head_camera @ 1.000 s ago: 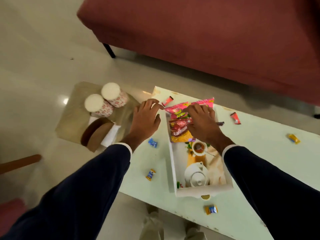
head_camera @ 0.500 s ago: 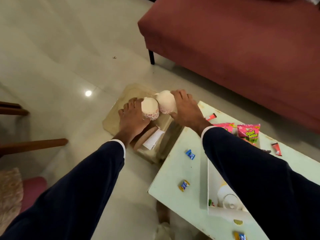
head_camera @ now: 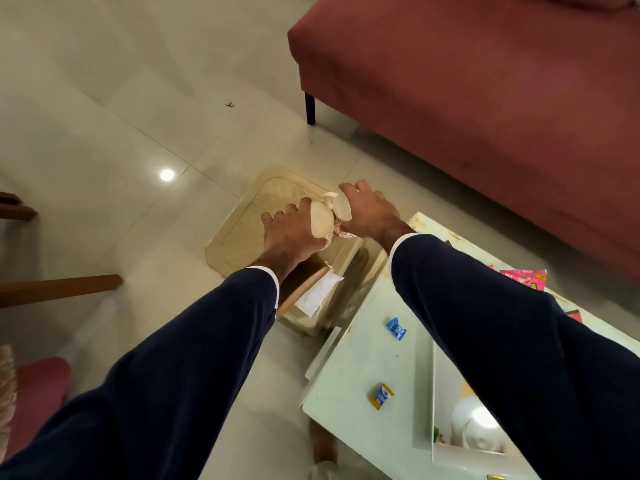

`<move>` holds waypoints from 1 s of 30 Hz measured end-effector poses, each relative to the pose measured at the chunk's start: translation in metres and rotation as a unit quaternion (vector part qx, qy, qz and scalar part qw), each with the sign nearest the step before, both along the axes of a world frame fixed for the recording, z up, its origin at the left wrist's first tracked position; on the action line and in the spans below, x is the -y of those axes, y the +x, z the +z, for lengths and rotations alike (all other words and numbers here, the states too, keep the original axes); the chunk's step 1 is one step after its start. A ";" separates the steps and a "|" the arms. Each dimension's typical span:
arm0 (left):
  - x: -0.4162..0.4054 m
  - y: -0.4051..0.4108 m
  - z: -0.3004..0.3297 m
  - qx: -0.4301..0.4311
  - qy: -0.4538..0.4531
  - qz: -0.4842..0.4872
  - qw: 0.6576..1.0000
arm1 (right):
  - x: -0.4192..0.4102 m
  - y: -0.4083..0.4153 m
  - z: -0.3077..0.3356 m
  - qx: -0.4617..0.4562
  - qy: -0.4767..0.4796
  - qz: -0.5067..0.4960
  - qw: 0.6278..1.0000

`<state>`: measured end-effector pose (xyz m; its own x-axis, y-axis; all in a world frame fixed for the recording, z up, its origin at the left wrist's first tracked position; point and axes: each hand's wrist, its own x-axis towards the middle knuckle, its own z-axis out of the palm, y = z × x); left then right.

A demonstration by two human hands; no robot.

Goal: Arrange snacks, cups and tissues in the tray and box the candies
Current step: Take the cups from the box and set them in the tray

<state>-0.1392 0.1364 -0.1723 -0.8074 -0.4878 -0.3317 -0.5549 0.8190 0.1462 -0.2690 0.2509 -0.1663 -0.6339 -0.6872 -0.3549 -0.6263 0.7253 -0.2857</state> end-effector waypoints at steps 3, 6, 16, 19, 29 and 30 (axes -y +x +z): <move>0.002 -0.001 -0.006 -0.030 0.024 0.013 0.999 | 0.003 0.001 -0.004 -0.003 -0.015 -0.010 1.000; 0.005 0.001 -0.007 -0.067 0.056 0.033 0.996 | -0.007 0.001 -0.003 -0.005 -0.043 -0.030 0.999; -0.034 0.006 0.035 -0.165 0.061 -0.007 0.984 | -0.140 0.032 0.033 0.025 -0.197 -0.216 0.956; -0.072 0.021 0.049 -0.185 0.069 -0.032 0.980 | -0.207 0.059 0.048 0.026 -0.184 -0.256 0.949; -0.239 0.059 0.038 -0.103 0.126 -0.167 0.972 | -0.390 0.143 0.047 0.057 -0.098 -0.361 0.926; -0.254 0.059 0.033 -0.095 0.129 -0.177 0.971 | -0.403 0.147 0.041 0.055 -0.087 -0.365 0.926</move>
